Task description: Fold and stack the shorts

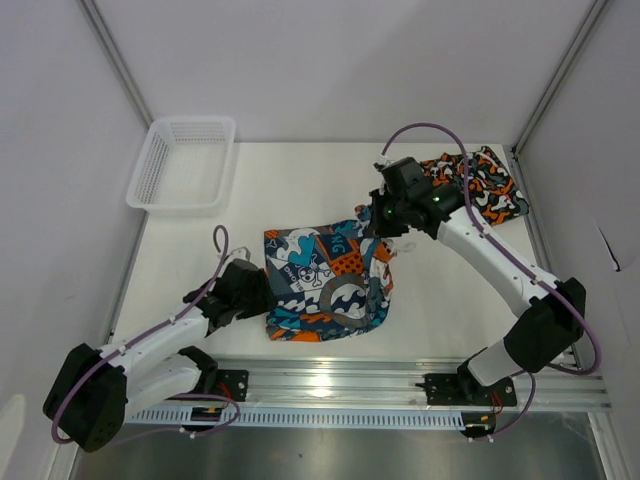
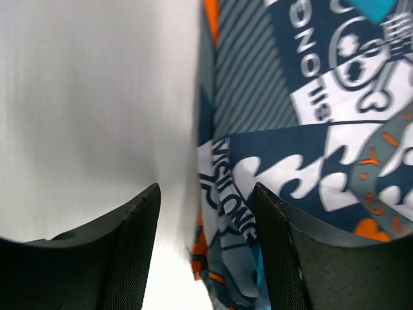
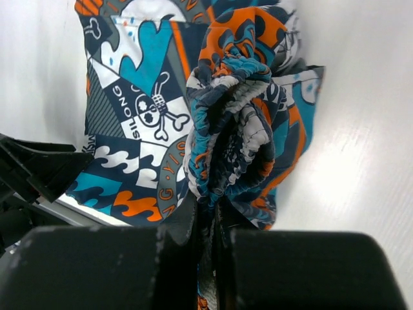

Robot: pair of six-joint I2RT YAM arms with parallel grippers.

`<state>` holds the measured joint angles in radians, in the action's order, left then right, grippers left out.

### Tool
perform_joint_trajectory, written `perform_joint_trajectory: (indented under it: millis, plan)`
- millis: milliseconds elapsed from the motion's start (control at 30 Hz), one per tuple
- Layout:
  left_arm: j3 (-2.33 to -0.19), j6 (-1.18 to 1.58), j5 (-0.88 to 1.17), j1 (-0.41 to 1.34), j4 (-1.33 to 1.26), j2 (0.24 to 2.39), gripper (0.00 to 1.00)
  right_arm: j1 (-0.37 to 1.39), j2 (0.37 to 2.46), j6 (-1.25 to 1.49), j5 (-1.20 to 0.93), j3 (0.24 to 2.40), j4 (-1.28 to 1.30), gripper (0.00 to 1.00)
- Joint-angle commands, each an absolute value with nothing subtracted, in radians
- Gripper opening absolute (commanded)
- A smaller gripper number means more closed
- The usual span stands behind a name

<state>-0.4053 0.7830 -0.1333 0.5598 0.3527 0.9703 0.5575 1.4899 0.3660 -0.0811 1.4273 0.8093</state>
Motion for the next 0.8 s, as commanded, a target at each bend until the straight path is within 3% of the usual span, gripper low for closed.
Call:
perform_joint_trajectory:
  millis: [0, 267, 500, 767]
  plan:
    - [-0.377, 0.756, -0.094, 0.528, 0.276, 1.006, 0.63, 0.636, 1.551, 0.416, -0.008, 1.492, 0.828, 0.00]
    - [-0.335, 0.749, -0.077, 0.525, 0.141, 1.141, 0.57, 0.771, 1.681, 0.509, 0.071, 1.580, 0.807, 0.00]
    - [-0.301, 0.752, -0.095, 0.525, 0.121, 1.101, 0.45, 0.844, 1.747, 0.617, 0.080, 1.597, 0.740, 0.00]
    - [-0.291, 0.753, -0.084, 0.526, 0.126, 1.103, 0.39, 0.903, 1.821, 0.713, 0.113, 1.571, 0.624, 0.00]
